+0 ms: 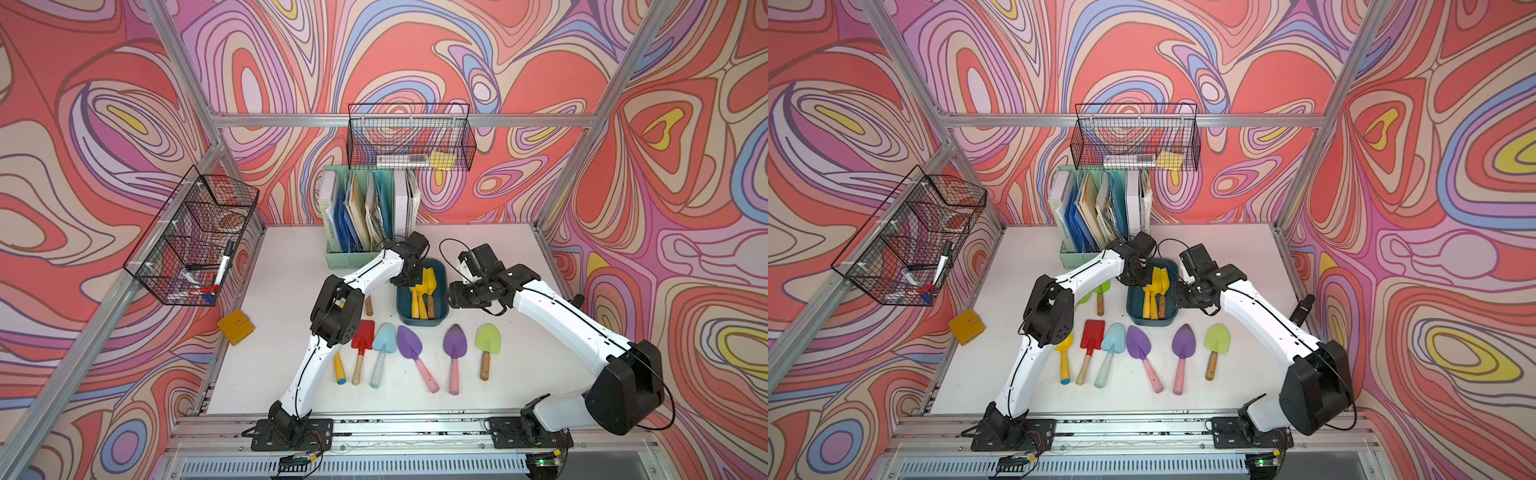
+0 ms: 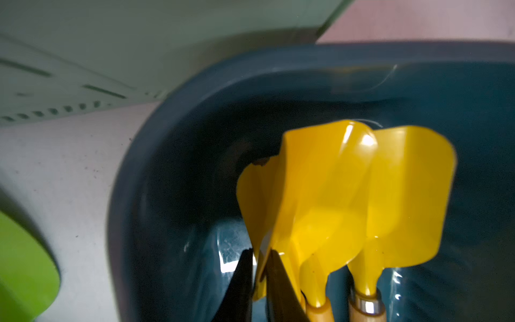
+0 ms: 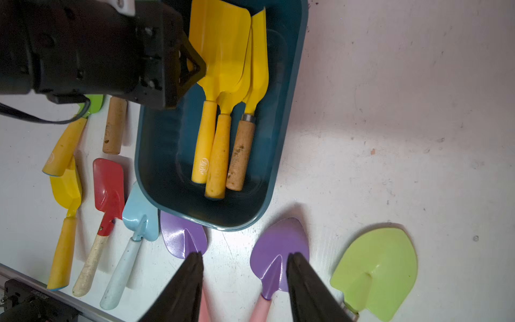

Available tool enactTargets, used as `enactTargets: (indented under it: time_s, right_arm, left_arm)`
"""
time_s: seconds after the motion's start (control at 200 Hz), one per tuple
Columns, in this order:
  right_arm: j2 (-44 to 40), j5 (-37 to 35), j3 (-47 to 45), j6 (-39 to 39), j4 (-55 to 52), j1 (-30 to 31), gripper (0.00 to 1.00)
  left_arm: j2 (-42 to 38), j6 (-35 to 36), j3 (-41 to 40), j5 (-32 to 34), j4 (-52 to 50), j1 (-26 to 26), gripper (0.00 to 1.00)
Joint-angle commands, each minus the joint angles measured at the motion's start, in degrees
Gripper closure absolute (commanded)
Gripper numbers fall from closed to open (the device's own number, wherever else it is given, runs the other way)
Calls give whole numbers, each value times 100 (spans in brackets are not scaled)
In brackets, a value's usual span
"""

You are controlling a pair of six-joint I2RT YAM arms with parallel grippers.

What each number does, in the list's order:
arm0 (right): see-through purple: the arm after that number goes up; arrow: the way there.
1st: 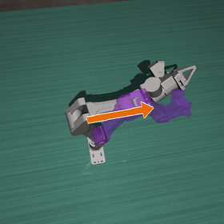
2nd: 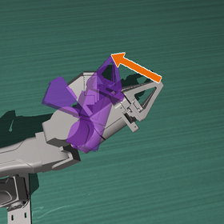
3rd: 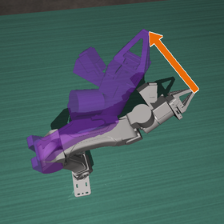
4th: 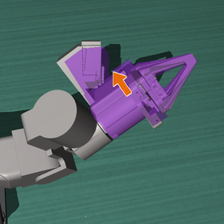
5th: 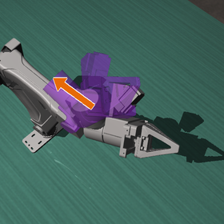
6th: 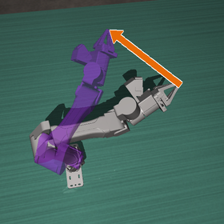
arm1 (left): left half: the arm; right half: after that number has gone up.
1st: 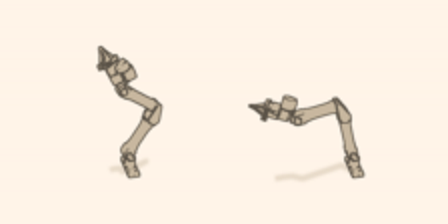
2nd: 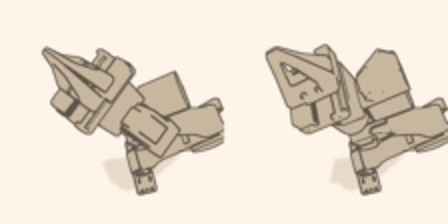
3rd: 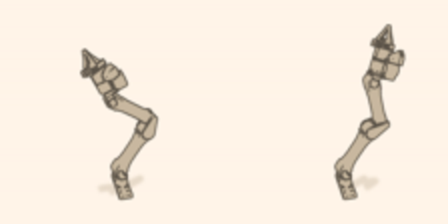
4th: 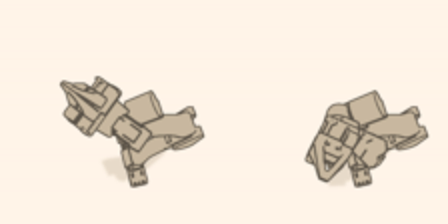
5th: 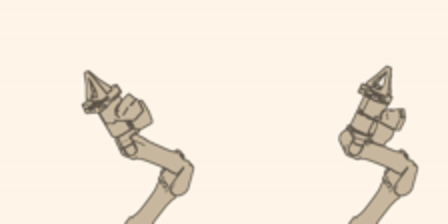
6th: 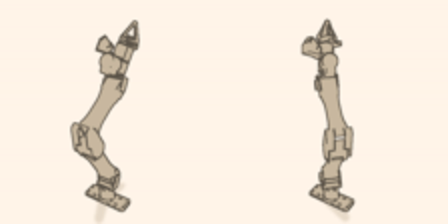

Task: Put the shovel into the storage box
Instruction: Place the shovel in the storage box.

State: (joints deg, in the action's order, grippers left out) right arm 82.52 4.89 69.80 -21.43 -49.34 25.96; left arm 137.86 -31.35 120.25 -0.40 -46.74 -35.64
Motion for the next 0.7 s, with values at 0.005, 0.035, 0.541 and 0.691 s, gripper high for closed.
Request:
enactTargets:
  time_s: [0.005,0.035,0.541,0.691]
  right_arm:
    - [12,-41,-71,70,55,32,49]
    - [16,-41,-72,69,51,32,49]
    - [12,-26,-72,70,64,29,49]
    - [26,-27,-72,72,66,32,49]
  left_arm:
    - [175,-11,-27,54,-124,-5,76]
    - [176,-10,-19,58,-132,-5,75]
    - [51,15,192,76,-288,-13,53]
    - [-83,15,218,70,-283,-22,50]
